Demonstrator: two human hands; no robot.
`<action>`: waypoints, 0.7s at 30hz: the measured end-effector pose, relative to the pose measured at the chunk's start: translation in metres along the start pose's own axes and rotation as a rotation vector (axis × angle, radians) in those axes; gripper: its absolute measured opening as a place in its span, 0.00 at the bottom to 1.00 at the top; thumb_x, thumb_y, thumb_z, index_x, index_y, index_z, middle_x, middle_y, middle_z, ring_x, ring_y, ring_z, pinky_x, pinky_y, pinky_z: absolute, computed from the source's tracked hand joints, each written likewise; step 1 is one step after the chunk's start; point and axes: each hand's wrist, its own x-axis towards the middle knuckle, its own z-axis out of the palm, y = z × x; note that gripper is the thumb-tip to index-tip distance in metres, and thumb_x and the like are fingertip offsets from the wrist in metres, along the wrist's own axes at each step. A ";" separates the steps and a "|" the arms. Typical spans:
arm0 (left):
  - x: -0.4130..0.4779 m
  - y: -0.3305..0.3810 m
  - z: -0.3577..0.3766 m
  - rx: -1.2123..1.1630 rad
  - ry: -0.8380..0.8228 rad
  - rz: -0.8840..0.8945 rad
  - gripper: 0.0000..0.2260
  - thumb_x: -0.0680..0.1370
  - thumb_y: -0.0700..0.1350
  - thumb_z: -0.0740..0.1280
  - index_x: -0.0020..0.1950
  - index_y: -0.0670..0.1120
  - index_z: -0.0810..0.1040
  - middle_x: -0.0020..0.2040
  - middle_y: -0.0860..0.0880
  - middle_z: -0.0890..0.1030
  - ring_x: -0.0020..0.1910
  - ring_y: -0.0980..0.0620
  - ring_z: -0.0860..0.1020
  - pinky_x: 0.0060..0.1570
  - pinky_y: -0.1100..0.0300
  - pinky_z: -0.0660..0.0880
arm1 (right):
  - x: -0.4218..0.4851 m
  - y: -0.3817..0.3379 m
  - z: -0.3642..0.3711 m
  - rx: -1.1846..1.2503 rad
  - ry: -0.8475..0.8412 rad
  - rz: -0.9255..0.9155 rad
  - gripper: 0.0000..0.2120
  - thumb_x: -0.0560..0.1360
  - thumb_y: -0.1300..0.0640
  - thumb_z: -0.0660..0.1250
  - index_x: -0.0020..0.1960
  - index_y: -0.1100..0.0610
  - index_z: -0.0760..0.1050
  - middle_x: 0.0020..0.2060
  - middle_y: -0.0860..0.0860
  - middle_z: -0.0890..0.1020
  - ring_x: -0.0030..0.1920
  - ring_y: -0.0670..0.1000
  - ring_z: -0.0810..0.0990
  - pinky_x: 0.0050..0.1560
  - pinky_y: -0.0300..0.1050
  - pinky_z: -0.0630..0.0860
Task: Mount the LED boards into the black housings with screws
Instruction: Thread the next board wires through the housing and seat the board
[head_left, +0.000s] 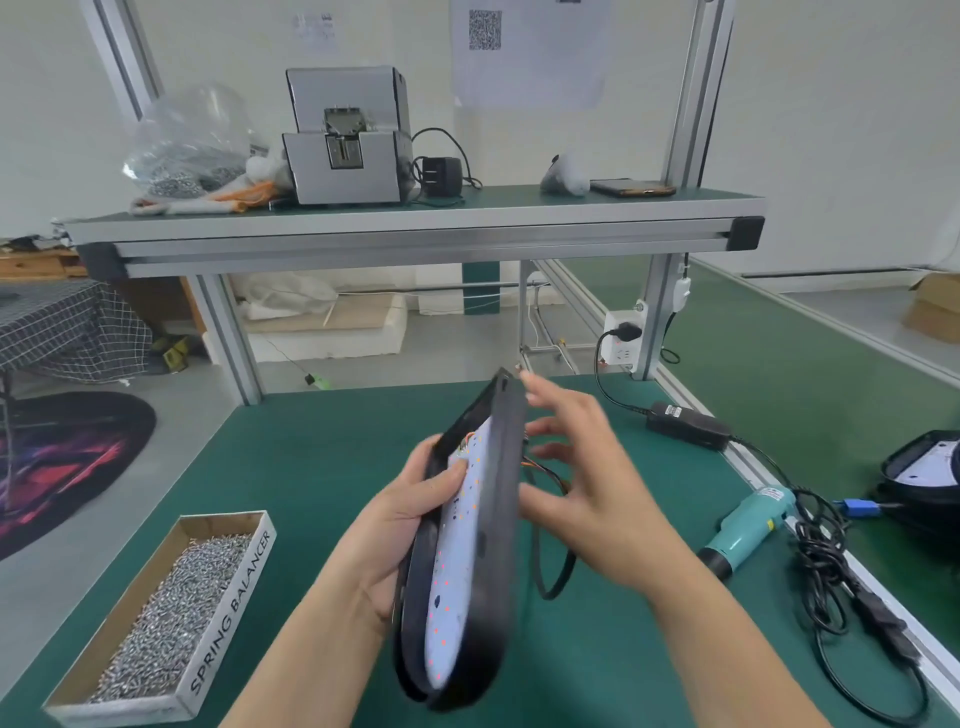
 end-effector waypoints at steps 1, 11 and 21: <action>0.003 0.002 -0.004 0.075 0.018 0.090 0.18 0.71 0.39 0.75 0.59 0.47 0.77 0.46 0.45 0.83 0.36 0.49 0.83 0.33 0.58 0.80 | -0.002 0.001 -0.008 0.076 0.085 0.058 0.25 0.72 0.55 0.77 0.67 0.50 0.76 0.53 0.47 0.77 0.49 0.45 0.78 0.52 0.41 0.75; 0.013 -0.001 -0.005 0.605 -0.080 0.455 0.16 0.77 0.39 0.69 0.58 0.55 0.71 0.44 0.55 0.80 0.40 0.56 0.79 0.42 0.63 0.78 | -0.001 0.014 -0.008 0.385 0.017 0.503 0.23 0.70 0.51 0.79 0.61 0.50 0.74 0.46 0.49 0.84 0.46 0.45 0.82 0.54 0.43 0.75; 0.023 -0.025 -0.011 0.597 0.091 0.468 0.16 0.74 0.42 0.69 0.57 0.56 0.70 0.42 0.54 0.80 0.39 0.54 0.79 0.40 0.60 0.79 | 0.014 0.025 0.007 0.171 0.053 0.267 0.05 0.76 0.68 0.71 0.46 0.59 0.80 0.40 0.53 0.82 0.41 0.50 0.78 0.45 0.50 0.77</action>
